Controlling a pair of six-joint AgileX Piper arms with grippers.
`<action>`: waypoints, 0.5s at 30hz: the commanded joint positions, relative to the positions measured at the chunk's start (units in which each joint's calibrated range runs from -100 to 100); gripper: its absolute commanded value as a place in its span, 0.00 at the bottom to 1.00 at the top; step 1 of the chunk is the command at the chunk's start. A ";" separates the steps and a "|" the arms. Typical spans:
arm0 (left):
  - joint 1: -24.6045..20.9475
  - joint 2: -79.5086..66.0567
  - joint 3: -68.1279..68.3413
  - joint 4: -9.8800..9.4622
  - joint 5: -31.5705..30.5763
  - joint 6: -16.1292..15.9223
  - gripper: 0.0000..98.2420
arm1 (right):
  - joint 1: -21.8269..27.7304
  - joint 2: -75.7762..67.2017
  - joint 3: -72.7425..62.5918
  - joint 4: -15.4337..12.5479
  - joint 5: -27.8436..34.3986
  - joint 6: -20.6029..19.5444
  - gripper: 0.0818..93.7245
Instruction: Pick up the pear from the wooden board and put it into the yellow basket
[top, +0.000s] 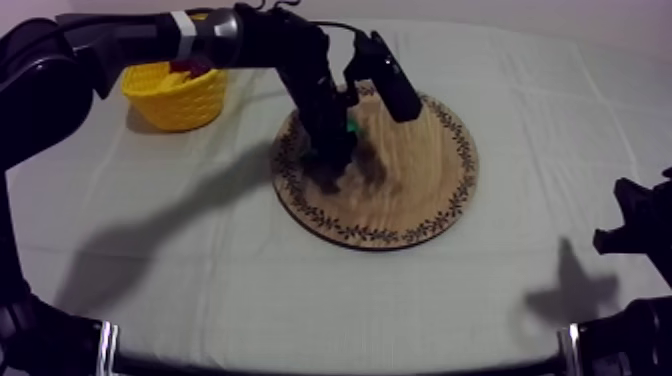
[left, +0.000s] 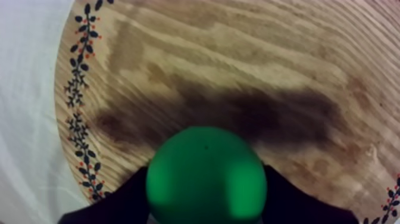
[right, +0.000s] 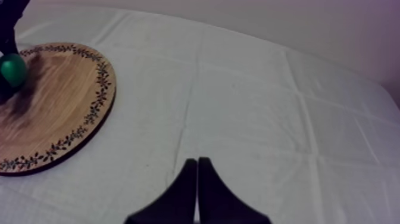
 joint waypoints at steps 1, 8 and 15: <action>-0.02 0.11 -0.04 0.12 0.04 -0.28 0.57 | 0.00 -0.05 0.05 0.02 -0.01 0.06 0.00; -0.53 -0.50 0.12 0.32 0.14 -0.59 0.54 | 0.00 -0.05 0.05 0.02 -0.01 0.06 0.00; -2.73 -8.44 3.47 1.40 1.42 -3.19 0.54 | 0.00 -0.05 0.05 0.02 -0.01 0.06 0.00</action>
